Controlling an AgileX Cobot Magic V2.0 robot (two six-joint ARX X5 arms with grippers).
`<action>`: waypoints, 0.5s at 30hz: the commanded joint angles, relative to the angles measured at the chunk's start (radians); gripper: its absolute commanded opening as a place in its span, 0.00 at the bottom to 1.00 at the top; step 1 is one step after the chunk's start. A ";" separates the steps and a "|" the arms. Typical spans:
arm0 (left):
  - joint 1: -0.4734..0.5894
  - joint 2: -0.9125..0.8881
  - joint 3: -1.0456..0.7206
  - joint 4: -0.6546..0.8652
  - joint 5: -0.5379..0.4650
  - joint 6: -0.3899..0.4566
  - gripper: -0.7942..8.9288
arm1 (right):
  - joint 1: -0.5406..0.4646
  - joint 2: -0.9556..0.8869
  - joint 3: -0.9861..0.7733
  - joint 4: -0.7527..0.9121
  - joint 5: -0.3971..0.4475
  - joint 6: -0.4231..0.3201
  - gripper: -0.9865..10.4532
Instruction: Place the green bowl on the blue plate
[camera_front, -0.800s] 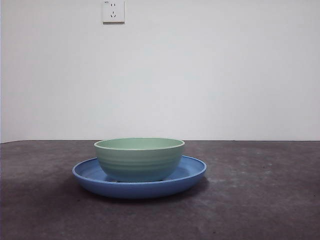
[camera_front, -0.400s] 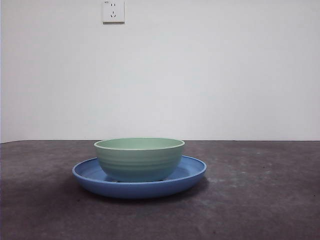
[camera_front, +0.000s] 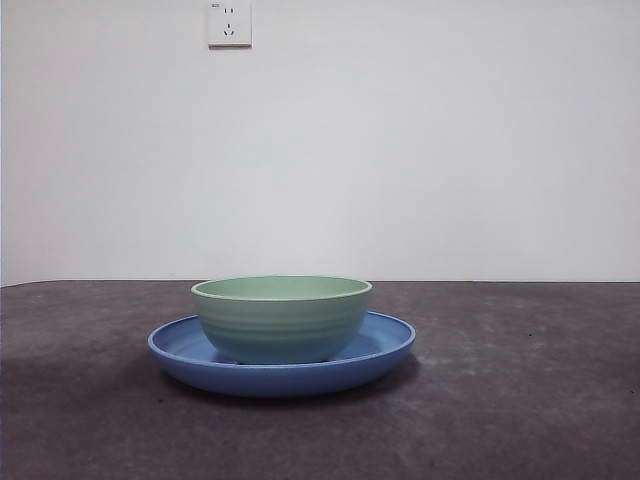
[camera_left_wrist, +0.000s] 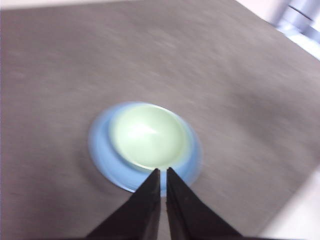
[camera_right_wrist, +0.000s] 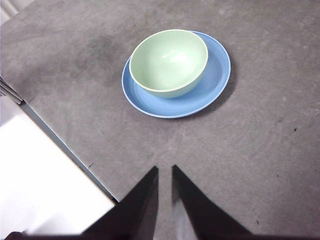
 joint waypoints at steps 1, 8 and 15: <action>0.118 -0.056 -0.116 0.126 -0.002 0.121 0.10 | 0.009 0.003 0.010 0.011 0.001 0.006 0.12; 0.334 -0.297 -0.536 0.540 -0.013 0.126 0.10 | 0.009 0.003 0.010 0.011 0.001 0.006 0.12; 0.393 -0.504 -0.785 0.621 -0.138 0.085 0.10 | 0.009 0.003 0.010 0.011 0.001 0.006 0.12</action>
